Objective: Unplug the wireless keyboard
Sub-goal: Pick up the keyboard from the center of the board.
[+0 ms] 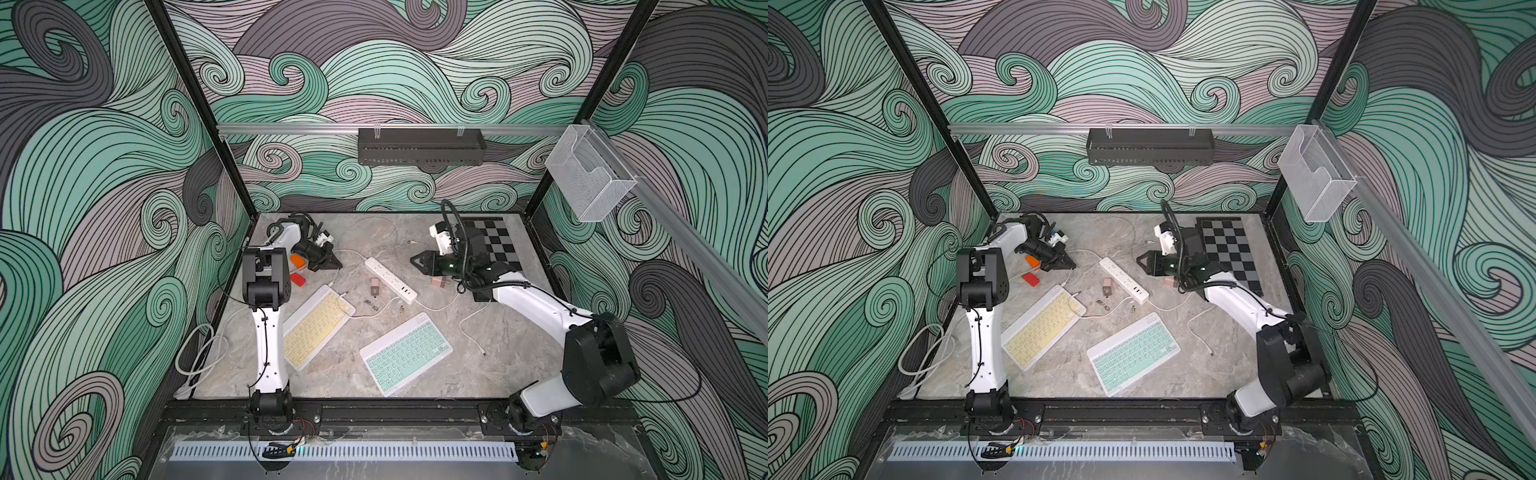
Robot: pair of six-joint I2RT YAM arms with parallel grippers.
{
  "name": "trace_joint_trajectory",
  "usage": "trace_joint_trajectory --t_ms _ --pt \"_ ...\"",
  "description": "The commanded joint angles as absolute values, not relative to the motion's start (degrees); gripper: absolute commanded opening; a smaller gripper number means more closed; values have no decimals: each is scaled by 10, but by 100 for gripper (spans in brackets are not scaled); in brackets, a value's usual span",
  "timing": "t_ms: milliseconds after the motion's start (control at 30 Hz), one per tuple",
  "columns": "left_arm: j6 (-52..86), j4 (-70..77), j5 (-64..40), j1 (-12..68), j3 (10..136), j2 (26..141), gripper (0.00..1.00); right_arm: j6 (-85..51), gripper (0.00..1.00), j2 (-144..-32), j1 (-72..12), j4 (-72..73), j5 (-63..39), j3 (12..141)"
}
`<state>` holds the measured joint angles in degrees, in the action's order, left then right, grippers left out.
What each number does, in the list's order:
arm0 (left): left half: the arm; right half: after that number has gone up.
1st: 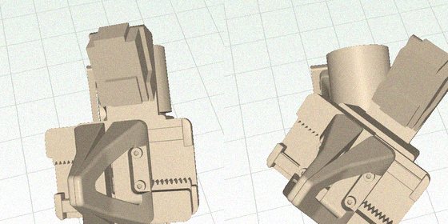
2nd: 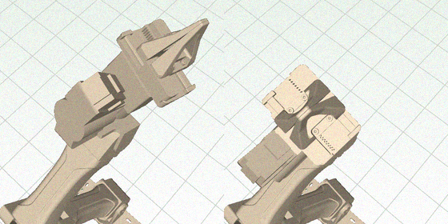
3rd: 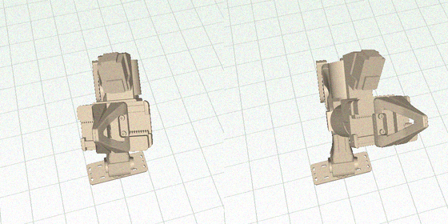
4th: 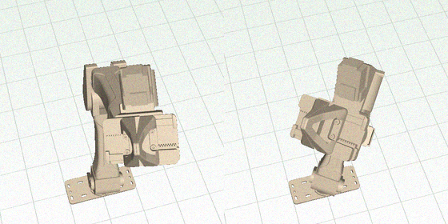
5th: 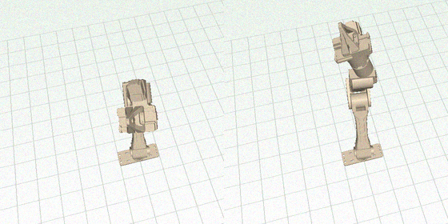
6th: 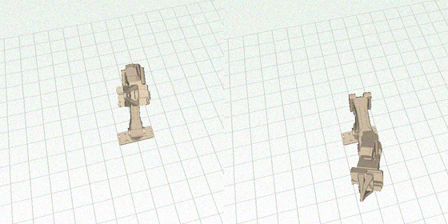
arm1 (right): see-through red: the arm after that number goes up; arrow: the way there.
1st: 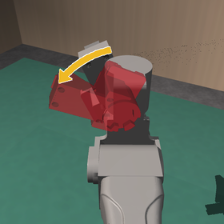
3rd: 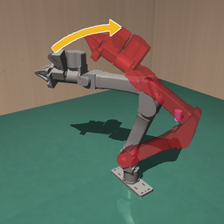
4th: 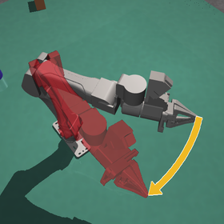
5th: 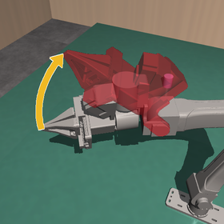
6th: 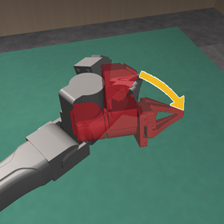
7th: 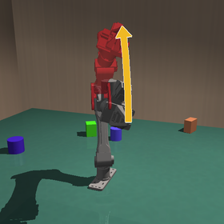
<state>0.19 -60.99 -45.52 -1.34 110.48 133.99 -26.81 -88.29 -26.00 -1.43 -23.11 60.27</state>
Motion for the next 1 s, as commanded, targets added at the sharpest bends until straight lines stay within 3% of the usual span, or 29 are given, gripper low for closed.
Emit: trace_joint_trajectory --t_ms 0,200,333,567,733,867,967 --pt "24 -605 -512 -7 1106 1245 0 -313 52 -936 -304 54 -298 624" --pt "69 -573 -536 -3 1085 1166 0 -354 57 -1066 -359 135 -306 725" --pt "143 -477 -564 3 1031 1119 0 -396 58 -1154 -376 192 -305 793" --pt "200 -412 -584 6 995 1105 0 -401 58 -1190 -402 261 -256 827" --pt "213 -394 -582 8 980 1105 0 -430 55 -1206 -410 330 -236 820" --pt "220 -387 -587 9 981 1109 0 -429 52 -1233 -418 283 -233 858" --pt "225 -385 -587 10 981 1107 0 -438 43 -1251 -420 268 -222 876"
